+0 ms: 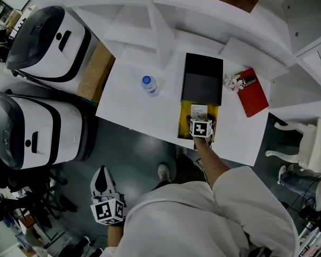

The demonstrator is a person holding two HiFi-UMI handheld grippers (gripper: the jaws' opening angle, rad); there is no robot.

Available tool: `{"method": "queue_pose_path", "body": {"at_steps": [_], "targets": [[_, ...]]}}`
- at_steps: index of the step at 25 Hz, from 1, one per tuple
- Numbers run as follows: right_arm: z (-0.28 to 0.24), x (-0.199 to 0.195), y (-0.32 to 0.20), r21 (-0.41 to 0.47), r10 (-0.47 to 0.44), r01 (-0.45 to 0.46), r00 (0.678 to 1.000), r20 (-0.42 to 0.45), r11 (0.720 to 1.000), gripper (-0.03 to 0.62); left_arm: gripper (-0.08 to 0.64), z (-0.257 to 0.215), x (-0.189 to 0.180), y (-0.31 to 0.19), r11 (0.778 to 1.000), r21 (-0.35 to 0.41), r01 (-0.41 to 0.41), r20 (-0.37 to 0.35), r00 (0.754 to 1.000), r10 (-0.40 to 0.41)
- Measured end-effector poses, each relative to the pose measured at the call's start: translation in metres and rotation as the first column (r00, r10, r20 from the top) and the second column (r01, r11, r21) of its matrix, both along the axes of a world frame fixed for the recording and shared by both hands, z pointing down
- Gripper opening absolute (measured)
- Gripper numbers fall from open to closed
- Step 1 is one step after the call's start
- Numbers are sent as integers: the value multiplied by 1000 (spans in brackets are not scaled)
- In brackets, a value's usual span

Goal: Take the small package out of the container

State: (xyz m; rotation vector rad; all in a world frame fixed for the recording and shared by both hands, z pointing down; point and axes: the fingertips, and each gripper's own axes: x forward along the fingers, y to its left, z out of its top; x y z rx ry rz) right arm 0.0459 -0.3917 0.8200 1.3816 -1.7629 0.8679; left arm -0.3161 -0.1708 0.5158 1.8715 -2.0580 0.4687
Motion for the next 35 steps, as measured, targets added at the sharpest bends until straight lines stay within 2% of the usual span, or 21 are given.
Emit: {"method": "queue_pose_path", "body": {"at_steps": [11,21,26,35], "targets": [[-3,3,1,18,-3,3,1000,6,1000,460,8,0,1,11,1000,8,5,-7,1000,-4],[-46,-4,6,126,-54,52,999,10,991,459,8,-3,7,7,998,43,-43,-25,999,44],[-92,-9,5,248,-80,74,997,13,966,459,8,-8,12,3,994,73,-79,-30,996,81],[-182,-15,3,432,-92,83,996,-1,898,459,8,-16,21,-3,983,116,-143,-42,988,149]]}}
